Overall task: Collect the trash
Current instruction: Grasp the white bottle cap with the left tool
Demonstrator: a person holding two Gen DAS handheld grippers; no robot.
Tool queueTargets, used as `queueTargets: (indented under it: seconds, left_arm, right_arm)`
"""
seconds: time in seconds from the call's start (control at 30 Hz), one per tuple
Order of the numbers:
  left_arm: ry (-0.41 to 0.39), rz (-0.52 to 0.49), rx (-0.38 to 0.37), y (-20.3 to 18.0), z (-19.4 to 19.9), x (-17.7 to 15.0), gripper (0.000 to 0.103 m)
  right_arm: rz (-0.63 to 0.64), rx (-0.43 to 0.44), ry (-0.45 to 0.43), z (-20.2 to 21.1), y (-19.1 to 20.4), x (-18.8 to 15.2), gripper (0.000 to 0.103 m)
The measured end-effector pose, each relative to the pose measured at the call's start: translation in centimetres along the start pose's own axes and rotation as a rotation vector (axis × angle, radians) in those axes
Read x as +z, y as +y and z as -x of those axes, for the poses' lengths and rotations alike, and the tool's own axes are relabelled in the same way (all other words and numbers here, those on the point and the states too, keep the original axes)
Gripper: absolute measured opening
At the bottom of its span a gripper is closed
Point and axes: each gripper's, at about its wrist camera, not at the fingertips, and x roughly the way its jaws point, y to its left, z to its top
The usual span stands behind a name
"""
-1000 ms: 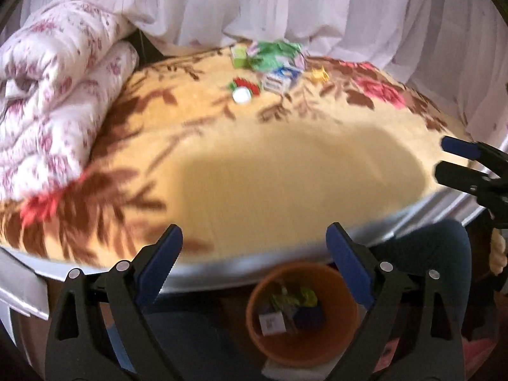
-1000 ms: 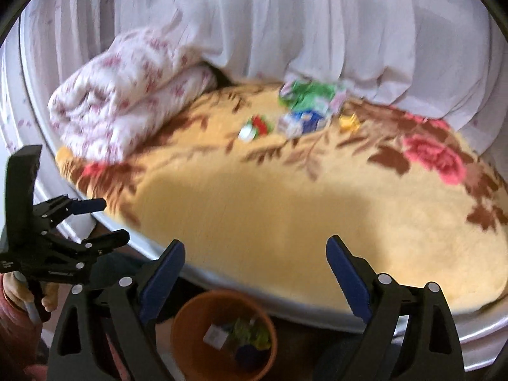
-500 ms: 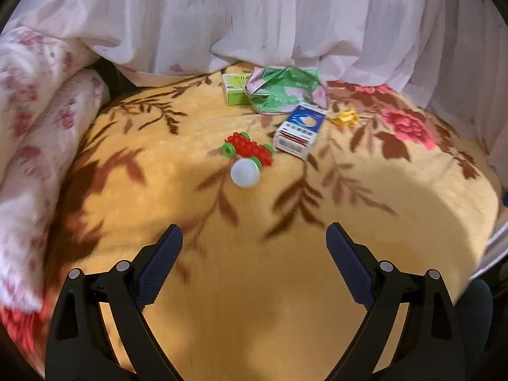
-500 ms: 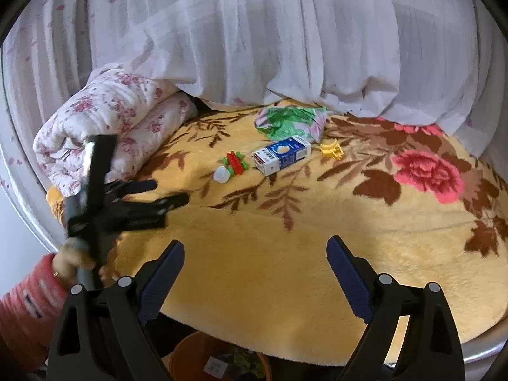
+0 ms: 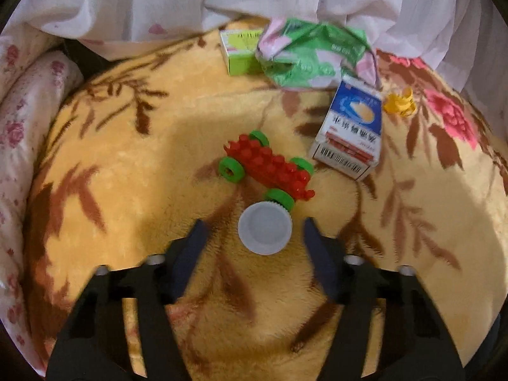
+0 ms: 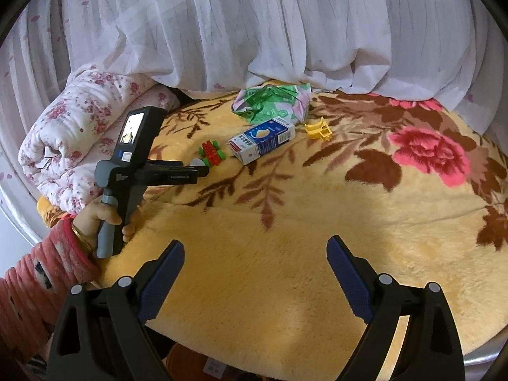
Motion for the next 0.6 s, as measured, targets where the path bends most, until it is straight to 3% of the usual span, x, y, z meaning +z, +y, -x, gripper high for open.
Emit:
queueTargets:
  seconds: [0.07,0.17,0.33,0.47,0.6]
  left_arm:
    - [0.006,-0.002,-0.003,0.1,-0.3,0.0,0.046]
    - [-0.003,-0.003,-0.012,0.4,-0.1,-0.1,0.032]
    - [-0.01,-0.009,-0.029,0.5,0.9,-0.7,0.032]
    - [-0.044,0.001,-0.06,0.7,3.4,-2.3,0.032]
    - [-0.081,0.01,-0.045,0.9,6.5,-4.7,0.032]
  right_arm:
    - [-0.002,0.001,0.005,-0.3,0.0,0.0,0.089]
    - [-0.003,0.002,0.012,-0.5,0.0,-0.1,0.089]
    - [0.0,0.006,0.017,-0.7,0.2,0.0,0.089]
    - [0.013,0.034,0.028,-2.0,0.6,0.8,0.089]
    - [0.049,0.089,0.05,-4.8,2.1,2.3,0.089]
